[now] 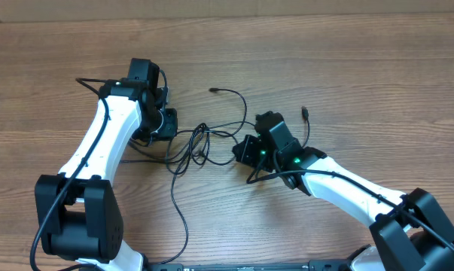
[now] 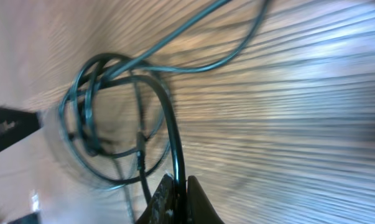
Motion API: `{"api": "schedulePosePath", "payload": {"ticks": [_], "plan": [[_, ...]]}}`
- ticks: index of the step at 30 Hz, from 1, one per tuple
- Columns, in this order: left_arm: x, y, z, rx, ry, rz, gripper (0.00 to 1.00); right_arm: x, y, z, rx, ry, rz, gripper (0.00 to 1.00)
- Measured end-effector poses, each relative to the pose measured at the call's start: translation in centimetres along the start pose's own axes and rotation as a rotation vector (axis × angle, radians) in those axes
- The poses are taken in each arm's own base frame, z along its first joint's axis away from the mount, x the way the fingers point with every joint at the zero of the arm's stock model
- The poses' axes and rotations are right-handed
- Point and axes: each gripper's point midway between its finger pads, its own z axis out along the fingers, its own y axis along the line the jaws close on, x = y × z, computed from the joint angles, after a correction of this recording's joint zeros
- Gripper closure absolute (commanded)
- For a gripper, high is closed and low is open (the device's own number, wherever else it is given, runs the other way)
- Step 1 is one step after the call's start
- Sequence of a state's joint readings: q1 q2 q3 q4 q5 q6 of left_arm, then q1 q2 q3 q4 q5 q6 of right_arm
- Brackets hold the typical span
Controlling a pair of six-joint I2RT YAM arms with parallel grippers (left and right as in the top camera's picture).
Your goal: Untangle cables
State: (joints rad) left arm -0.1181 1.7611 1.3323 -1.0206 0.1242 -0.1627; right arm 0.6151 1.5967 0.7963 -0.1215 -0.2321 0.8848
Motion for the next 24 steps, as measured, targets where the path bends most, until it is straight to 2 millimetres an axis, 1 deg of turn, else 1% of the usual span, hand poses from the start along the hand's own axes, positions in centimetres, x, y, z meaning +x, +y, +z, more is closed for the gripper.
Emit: {"api": "schedulePosePath", "payload": {"ticks": [1, 2, 3, 4, 5, 9, 12, 16, 19, 22, 24], "plan": [[0.0, 0.0, 0.0, -0.002, -0.001, 0.001, 0.62, -0.1, -0.4, 0.0, 0.014, -0.004, 0.004, 0.96], [-0.1, 0.0, 0.0, -0.003, -0.004, 0.003, 0.55, -0.2, -0.8, -0.1, 0.030, -0.008, 0.007, 0.96], [-0.1, 0.1, 0.0, -0.005, -0.006, 0.003, 0.44, -0.3, -1.0, -0.1, 0.040, -0.014, 0.010, 0.96], [-0.2, 0.1, 0.0, -0.008, -0.007, 0.003, 0.38, -0.4, -1.1, -0.1, 0.043, -0.017, 0.010, 0.96], [-0.2, 0.1, 0.0, -0.009, -0.008, -0.004, 0.35, -0.5, -1.2, -0.1, 0.047, -0.022, 0.008, 0.96], [-0.2, 0.1, 0.0, -0.007, -0.008, -0.017, 0.29, -0.6, -1.3, -0.2, 0.053, -0.026, 0.005, 0.96], [-0.1, -0.3, 0.0, 0.018, -0.004, -0.011, 0.24, -0.5, -1.6, -1.0, 0.078, -0.033, 0.005, 0.96], [0.0, -2.4, -0.2, 0.140, 0.001, 0.065, 0.20, -1.0, -1.4, -3.2, 0.101, -0.079, 0.002, 0.96], [-0.2, -4.1, -0.5, 0.236, -0.009, 0.112, 0.20, -1.3, -1.7, -5.1, 0.131, -0.119, -0.001, 0.96], [-0.5, -5.0, -0.7, 0.289, -0.026, 0.135, 0.19, -1.6, -1.8, -6.5, 0.153, -0.155, -0.003, 0.96], [-0.6, -5.4, -0.9, 0.316, -0.032, 0.140, 0.19, -1.7, -2.0, -7.1, 0.164, -0.168, -0.003, 0.96]]}}
